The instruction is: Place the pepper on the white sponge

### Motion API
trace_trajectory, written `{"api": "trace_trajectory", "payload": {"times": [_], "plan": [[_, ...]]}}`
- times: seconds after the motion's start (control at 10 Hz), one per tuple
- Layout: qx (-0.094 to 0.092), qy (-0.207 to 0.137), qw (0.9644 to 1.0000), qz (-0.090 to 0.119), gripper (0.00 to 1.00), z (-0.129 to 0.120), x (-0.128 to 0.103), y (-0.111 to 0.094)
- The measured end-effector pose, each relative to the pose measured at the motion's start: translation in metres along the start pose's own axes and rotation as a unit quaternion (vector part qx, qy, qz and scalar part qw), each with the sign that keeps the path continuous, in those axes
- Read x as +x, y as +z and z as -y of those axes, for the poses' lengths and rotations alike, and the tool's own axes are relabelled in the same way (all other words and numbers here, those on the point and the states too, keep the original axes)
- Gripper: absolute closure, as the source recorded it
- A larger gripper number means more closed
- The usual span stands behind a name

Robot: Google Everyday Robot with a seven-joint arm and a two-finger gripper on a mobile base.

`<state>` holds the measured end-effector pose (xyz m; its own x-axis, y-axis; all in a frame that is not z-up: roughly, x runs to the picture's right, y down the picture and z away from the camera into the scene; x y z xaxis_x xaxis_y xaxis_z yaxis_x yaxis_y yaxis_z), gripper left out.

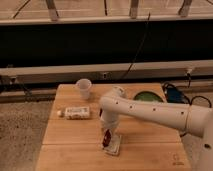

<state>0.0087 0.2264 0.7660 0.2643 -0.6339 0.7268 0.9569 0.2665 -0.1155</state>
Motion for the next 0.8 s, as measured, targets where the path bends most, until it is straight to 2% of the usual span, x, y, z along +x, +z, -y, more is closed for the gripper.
{"api": "trace_trajectory", "payload": {"times": [0.4,0.5,0.8], "plan": [[0.000,0.001,1.0000,0.004,0.23,-0.0025,-0.0007,-0.0002],[0.000,0.001,1.0000,0.005,0.20,-0.0033,-0.0008,-0.0002],[0.001,0.002,1.0000,0.007,0.20,-0.0062,-0.0005,-0.0015]]}}
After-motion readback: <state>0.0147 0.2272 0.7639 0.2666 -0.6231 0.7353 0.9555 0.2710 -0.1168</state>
